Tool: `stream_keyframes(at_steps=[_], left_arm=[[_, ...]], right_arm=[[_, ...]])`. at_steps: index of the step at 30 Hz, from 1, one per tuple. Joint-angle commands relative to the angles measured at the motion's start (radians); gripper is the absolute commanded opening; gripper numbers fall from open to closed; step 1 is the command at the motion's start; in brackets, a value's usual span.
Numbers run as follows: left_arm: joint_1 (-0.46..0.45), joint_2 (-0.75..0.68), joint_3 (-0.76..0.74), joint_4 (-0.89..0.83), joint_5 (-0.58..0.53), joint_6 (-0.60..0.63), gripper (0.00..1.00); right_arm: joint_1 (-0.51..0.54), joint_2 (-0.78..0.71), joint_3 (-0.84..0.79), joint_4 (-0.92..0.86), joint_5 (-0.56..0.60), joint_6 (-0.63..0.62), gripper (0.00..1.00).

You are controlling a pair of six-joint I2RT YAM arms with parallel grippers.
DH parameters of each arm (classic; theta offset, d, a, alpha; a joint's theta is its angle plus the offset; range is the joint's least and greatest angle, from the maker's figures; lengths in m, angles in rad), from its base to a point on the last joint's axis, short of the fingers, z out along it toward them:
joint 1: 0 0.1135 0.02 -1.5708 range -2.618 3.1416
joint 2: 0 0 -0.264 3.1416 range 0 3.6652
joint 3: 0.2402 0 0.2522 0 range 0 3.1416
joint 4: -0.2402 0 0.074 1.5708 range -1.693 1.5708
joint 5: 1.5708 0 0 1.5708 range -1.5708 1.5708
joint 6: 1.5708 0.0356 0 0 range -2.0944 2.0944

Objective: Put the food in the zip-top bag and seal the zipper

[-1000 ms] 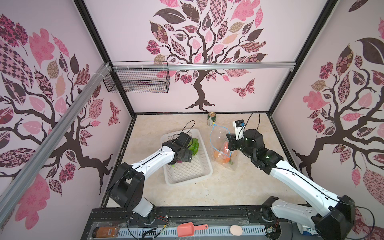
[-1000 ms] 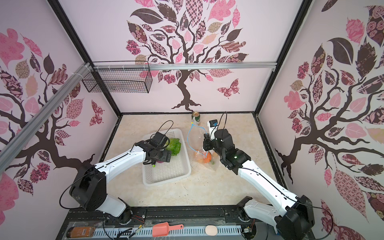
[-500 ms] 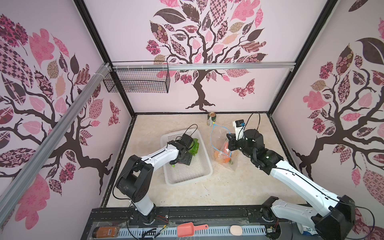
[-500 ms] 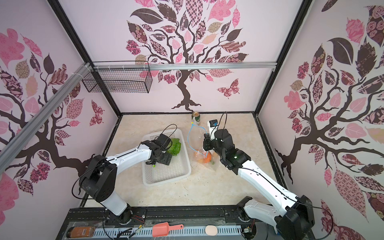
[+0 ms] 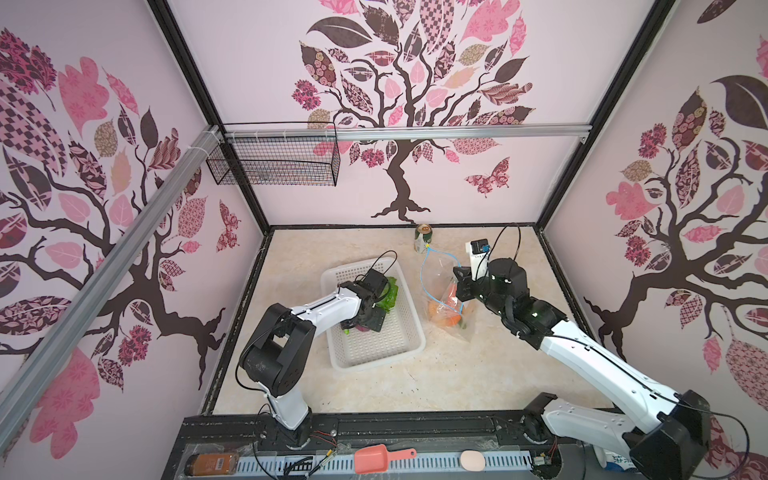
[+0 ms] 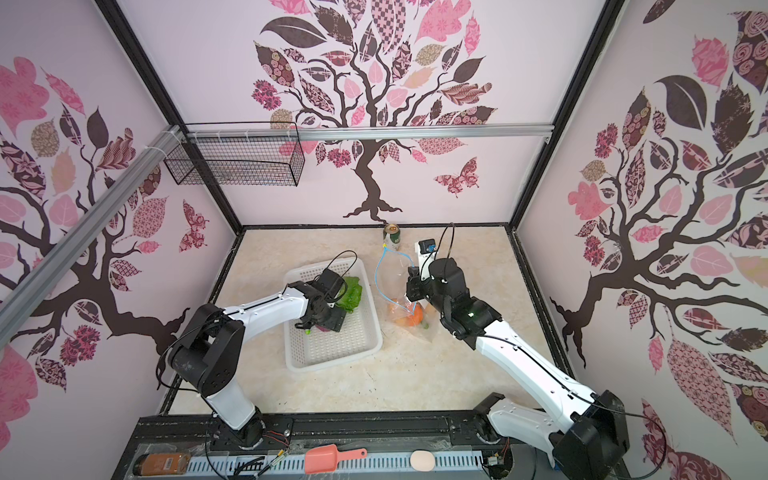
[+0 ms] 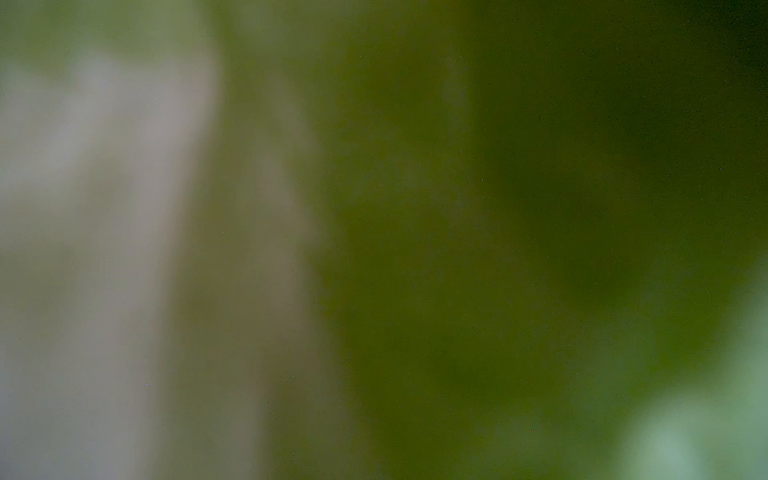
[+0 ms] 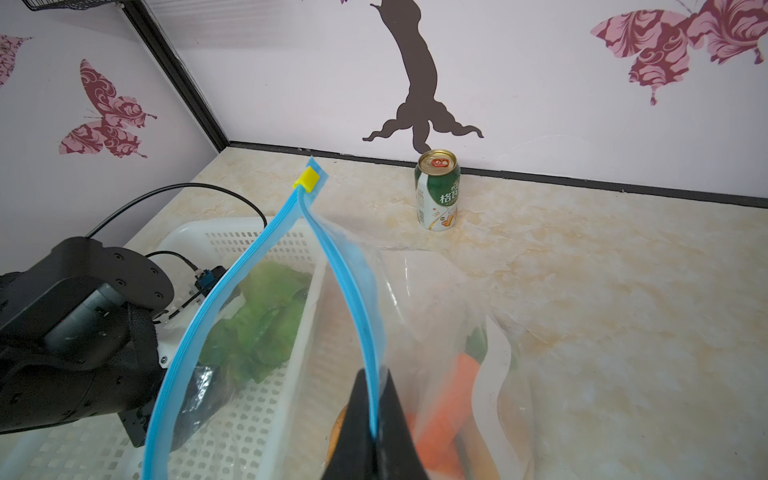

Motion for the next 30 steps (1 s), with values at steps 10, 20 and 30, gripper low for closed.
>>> stream_keyframes(at_steps=[10, 20, 30], left_arm=[[0.003, -0.019, 0.040, 0.002, 0.014, 0.003, 0.65], [0.003, -0.216, 0.024, -0.055, 0.064, -0.074, 0.66], [0.003, -0.438, 0.009, -0.007, 0.159, -0.155, 0.66]], right_arm=[[0.002, -0.020, -0.014, 0.007, 0.024, -0.015, 0.00], [0.002, -0.017, -0.015, 0.013, 0.024, -0.008, 0.00], [0.002, -0.014, -0.027, 0.035, -0.009, 0.006, 0.00]])
